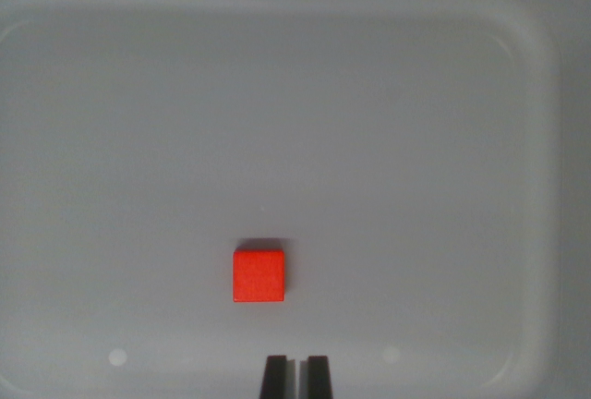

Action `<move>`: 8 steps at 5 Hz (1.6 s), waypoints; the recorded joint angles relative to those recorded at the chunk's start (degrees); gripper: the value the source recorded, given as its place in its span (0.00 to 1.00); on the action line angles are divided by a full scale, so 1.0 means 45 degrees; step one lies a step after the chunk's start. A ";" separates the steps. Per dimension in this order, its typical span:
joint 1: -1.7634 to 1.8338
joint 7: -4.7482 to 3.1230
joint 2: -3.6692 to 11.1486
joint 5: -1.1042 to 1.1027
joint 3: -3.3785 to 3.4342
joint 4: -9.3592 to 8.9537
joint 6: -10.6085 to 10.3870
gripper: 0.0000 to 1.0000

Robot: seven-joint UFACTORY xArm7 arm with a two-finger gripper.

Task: Reach red block

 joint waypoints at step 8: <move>0.0021 0.0025 0.0221 -0.0002 -0.0012 -0.1011 -0.1213 0.00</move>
